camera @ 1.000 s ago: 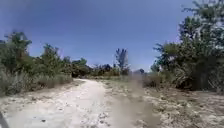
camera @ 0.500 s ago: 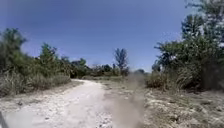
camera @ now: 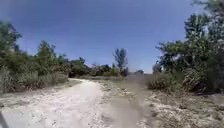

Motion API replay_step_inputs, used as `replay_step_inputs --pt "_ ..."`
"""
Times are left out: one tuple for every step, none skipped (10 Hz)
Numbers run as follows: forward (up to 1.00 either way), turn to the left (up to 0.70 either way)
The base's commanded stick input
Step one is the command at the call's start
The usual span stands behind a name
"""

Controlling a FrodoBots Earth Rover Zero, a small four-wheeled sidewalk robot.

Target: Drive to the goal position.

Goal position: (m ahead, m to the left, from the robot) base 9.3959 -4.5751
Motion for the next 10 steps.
replay_step_inputs --pt "0.70 0.00" --pt "0.70 0.00" --pt "0.70 0.00" --pt "0.70 0.00" --pt "0.70 0.00" --pt "0.70 0.00" --pt "0.70 0.00" --pt "0.70 0.00" --pt "0.70 0.00" --pt "0.70 0.00"
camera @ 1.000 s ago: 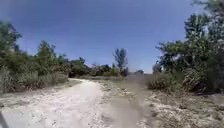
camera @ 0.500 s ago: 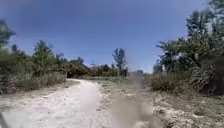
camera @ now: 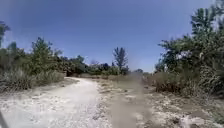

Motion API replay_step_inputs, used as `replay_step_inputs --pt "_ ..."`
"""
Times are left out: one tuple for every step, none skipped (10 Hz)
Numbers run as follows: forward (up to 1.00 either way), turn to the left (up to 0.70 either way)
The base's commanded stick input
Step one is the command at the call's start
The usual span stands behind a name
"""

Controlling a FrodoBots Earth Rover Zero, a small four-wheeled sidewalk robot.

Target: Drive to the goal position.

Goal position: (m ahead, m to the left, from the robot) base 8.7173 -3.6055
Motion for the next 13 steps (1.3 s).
replay_step_inputs --pt "0.70 0.00" --pt "0.70 0.00" --pt "0.70 0.00" --pt "0.70 0.00" --pt "0.70 0.00" --pt "0.70 0.00" --pt "0.70 0.00" --pt "0.70 0.00" --pt "0.70 0.00" --pt "0.70 0.00" --pt "0.70 0.00" --pt "0.70 0.00" --pt "0.70 0.00"
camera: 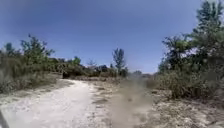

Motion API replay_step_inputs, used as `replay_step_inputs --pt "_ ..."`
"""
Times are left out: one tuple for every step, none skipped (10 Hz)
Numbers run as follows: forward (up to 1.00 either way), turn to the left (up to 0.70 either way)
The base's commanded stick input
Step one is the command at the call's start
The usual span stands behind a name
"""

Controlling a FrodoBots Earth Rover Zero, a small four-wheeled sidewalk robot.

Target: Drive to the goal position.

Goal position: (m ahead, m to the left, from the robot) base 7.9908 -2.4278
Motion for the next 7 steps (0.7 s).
replay_step_inputs --pt "0.70 0.00" --pt "0.70 0.00" --pt "0.70 0.00" --pt "0.70 0.00" --pt "0.70 0.00" --pt "0.70 0.00" --pt "0.70 0.00"
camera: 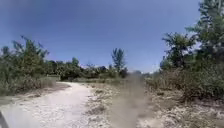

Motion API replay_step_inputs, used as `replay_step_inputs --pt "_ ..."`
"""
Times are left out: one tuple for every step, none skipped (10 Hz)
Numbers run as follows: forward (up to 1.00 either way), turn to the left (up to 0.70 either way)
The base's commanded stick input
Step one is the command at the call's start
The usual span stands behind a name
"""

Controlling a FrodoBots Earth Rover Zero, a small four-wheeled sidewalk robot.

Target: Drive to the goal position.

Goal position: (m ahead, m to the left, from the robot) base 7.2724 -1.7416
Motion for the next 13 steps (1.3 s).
replay_step_inputs --pt "0.70 0.00" --pt "0.70 0.00" --pt "0.70 0.00" --pt "0.70 0.00" --pt "0.70 0.00" --pt "0.70 0.00" --pt "0.70 0.00" --pt "0.70 0.00" --pt "0.70 0.00" --pt "0.70 0.00" --pt "0.70 0.00" --pt "0.70 0.00" --pt "0.70 0.11"
